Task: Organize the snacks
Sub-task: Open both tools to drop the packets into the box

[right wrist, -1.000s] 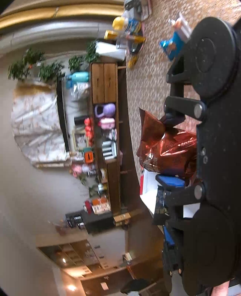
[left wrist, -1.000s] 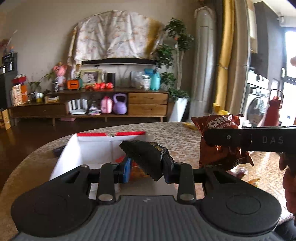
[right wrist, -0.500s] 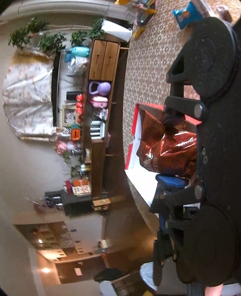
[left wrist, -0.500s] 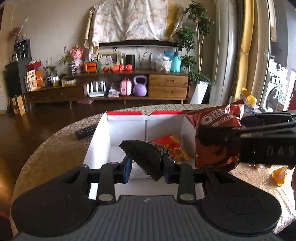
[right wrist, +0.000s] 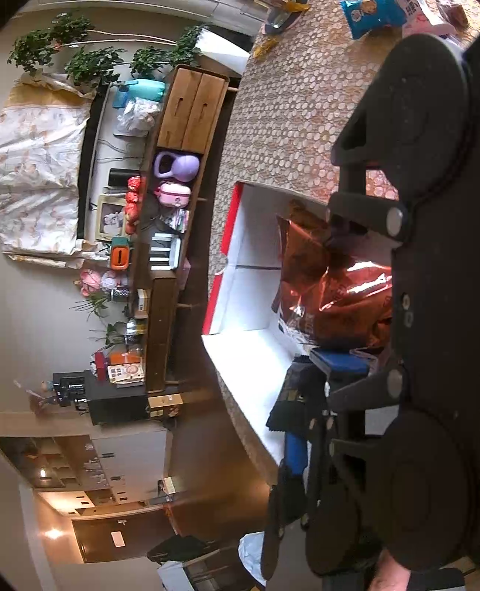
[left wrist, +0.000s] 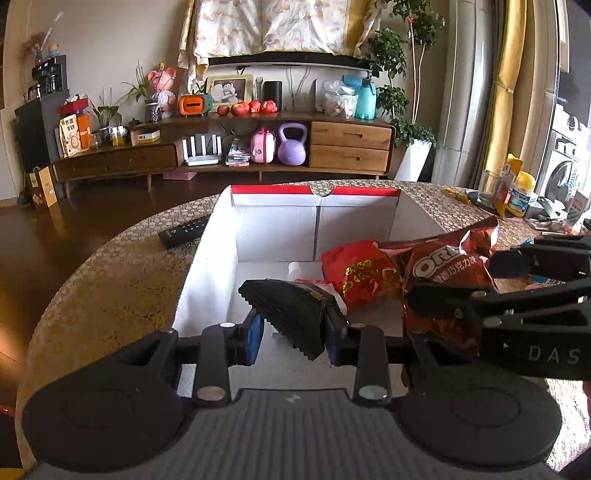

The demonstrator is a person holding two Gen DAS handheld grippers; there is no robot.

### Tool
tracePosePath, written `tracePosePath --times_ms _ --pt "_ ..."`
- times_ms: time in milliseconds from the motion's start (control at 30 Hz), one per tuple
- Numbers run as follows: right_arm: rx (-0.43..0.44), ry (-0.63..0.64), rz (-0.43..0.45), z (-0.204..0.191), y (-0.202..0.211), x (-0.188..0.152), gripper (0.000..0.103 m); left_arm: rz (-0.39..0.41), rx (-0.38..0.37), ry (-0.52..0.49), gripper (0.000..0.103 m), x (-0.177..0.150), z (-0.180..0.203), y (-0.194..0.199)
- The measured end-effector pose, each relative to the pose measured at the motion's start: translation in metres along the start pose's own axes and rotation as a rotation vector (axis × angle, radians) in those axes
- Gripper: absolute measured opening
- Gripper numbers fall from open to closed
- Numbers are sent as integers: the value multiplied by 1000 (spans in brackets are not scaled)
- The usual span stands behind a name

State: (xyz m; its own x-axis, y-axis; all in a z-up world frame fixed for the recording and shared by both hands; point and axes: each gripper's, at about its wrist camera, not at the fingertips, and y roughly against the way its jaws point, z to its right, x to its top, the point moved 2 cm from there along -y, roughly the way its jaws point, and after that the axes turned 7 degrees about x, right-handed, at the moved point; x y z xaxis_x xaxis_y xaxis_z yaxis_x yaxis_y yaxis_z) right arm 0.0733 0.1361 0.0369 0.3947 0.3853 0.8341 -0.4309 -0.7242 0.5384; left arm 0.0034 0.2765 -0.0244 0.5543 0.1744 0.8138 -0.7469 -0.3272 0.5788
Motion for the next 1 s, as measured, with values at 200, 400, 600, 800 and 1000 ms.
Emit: tracePosePath --times_ms 200,400,600,800,1000 --pt "-2 -2 -2 2 0 -1 54 -11 -4 -10 37 1 2 -2" --pt "3 -7 18 2 5 1 62 1 9 1 62 2 4 0" --pt "1 -23 44 5 19 2 64 24 17 2 75 5 9 11" --pt "-3 -72 98 16 50 1 74 52 1 1 76 8 22 27" --pt "-32 -111 164 29 88 -4 83 94 -17 -18 85 15 43 46"
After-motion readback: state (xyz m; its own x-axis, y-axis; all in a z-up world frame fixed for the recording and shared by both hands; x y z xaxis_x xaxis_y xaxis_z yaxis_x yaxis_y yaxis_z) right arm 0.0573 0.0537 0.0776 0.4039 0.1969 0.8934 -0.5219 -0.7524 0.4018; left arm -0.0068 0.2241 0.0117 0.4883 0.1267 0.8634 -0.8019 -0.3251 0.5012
